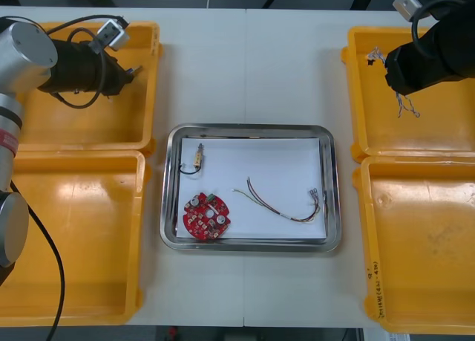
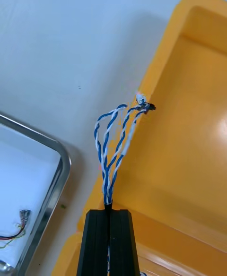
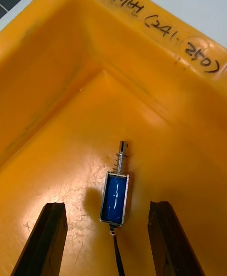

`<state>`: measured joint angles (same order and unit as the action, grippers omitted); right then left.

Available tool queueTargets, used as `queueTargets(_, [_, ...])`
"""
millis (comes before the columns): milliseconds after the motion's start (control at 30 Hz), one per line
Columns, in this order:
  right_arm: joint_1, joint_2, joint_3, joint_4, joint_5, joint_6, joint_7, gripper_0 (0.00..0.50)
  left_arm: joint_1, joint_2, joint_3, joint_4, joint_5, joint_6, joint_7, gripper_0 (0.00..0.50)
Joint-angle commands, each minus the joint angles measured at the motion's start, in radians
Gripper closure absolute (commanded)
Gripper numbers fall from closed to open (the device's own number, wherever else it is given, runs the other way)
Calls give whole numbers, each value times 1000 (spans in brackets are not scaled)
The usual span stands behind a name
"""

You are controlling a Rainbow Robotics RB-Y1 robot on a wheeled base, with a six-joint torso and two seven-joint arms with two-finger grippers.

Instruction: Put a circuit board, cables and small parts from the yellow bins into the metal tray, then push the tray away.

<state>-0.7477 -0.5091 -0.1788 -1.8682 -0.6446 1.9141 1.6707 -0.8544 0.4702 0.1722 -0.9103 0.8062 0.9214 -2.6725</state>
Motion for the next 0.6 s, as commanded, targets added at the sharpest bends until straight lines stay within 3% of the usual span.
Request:
queueTargets(33, [-55, -38, 53, -32, -47, 6, -34, 500, -54, -13, 26, 19, 10, -36, -4, 0])
queueTargets(600, [-171, -17, 323, -34, -64, 6, -51, 500, -54, -16, 12, 80, 57, -84, -14, 0])
